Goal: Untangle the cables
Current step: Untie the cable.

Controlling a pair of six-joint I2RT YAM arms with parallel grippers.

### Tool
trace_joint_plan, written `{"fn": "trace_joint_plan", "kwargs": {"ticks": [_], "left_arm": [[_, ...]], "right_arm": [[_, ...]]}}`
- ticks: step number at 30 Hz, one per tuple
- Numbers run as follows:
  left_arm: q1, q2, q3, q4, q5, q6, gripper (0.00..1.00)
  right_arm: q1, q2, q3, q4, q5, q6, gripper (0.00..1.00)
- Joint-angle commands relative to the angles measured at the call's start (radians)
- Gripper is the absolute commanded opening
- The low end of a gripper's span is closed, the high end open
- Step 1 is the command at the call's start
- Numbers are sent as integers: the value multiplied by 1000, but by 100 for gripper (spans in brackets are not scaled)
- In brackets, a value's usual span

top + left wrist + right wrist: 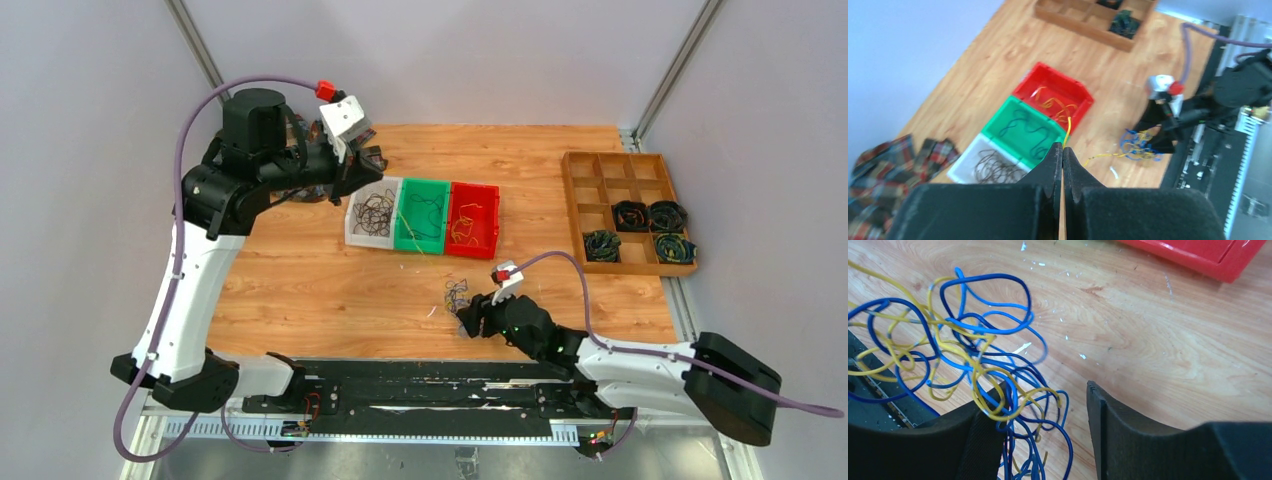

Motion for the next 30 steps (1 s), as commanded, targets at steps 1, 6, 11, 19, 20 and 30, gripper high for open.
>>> {"fn": "trace_joint_plan", "kwargs": {"ticks": [1, 6, 11, 19, 20, 30], "left_arm": [[42, -28, 10, 41, -126, 41, 0], [41, -96, -226, 23, -62, 86, 0], [41, -137, -540, 23, -115, 198, 1], [41, -150, -732, 16, -159, 293, 50], [40, -152, -734, 16, -152, 296, 59], [-112, -56, -689, 34, -49, 263, 81]], "right_arm": [[11, -104, 2, -159, 55, -36, 58], [11, -197, 41, -259, 62, -79, 58], [10, -237, 69, -281, 32, -113, 53], [-2, -177, 158, -363, 28, -132, 50], [-5, -158, 173, -372, 24, -129, 51], [-35, 61, 311, -385, -83, -75, 51]]}}
